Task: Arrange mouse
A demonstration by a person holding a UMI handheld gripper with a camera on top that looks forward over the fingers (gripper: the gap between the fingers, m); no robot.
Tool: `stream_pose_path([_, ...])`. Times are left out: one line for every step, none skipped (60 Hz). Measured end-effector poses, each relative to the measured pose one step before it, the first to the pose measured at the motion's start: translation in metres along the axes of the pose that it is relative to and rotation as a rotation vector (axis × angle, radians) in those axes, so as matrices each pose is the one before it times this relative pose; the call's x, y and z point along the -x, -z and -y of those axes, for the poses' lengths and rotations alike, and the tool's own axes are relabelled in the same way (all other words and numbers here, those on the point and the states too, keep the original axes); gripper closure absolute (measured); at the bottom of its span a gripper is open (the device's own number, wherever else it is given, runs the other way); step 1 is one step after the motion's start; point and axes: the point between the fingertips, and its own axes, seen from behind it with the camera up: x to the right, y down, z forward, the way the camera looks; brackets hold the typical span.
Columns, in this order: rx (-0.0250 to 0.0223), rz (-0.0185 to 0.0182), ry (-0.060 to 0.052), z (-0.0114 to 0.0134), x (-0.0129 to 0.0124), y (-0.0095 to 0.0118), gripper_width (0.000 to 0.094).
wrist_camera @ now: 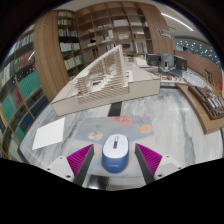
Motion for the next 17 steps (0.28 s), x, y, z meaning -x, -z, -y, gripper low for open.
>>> stream_pose_path([0.00009, 0.00339, -0.0031, 0.0, -0.00159, 0.00684, 0.0092])
stream_pose_path([-0.00248, 0.00227, -0.0017, 0.00001, -0.00214, 0.00686, 0.0091])
stream_pose_path([-0.00542, 0.00186, 0.0004, 0.00038, -0.00229, 0.00738, 0.009])
stream_pose_path([-0.00744, 0.00175, 0.0027, 0.00076, -0.00256, 0.00755, 0.009])
stream_pose_path([-0.0091, 0.00211, 0.0036, 0.00085, -0.00294, 0.00828, 0.009])
stream_pose_path([-0.01034, 0.00135, 0.0023, 0.00081, -0.00329, 0.00796, 0.0092])
stream_pose_path([-0.01115, -0.00053, 0.0006, 0.00063, -0.00417, 0.00803, 0.0094])
stream_pose_path([-0.00933, -0.0027, -0.0026, 0.00015, -0.00472, 0.00802, 0.0094])
stream_pose_path([-0.00644, -0.00497, -0.0055, -0.00003, -0.0052, 0.00678, 0.0094])
stream_pose_path([-0.00637, -0.00504, -0.0078, -0.00177, -0.00532, 0.00739, 0.0096])
stream_pose_path([-0.00421, -0.00508, -0.0086, -0.002, -0.00606, 0.00723, 0.0098])
stream_pose_path([-0.00192, -0.00418, -0.0095, -0.00263, -0.00592, 0.00688, 0.0102])
stream_pose_path([-0.00188, -0.0039, -0.0105, -0.00283, -0.00643, 0.00641, 0.0102])
stream_pose_path([-0.00355, -0.00295, -0.0112, -0.0027, -0.00658, 0.00607, 0.0101])
stream_pose_path([-0.00539, -0.0026, -0.011, -0.0022, -0.00705, 0.00544, 0.0101])
stream_pose_path([-0.00664, -0.00322, -0.0113, -0.0021, -0.00706, 0.00543, 0.0099])
stream_pose_path([-0.00739, -0.00393, -0.011, -0.00151, -0.00772, 0.00525, 0.0098])
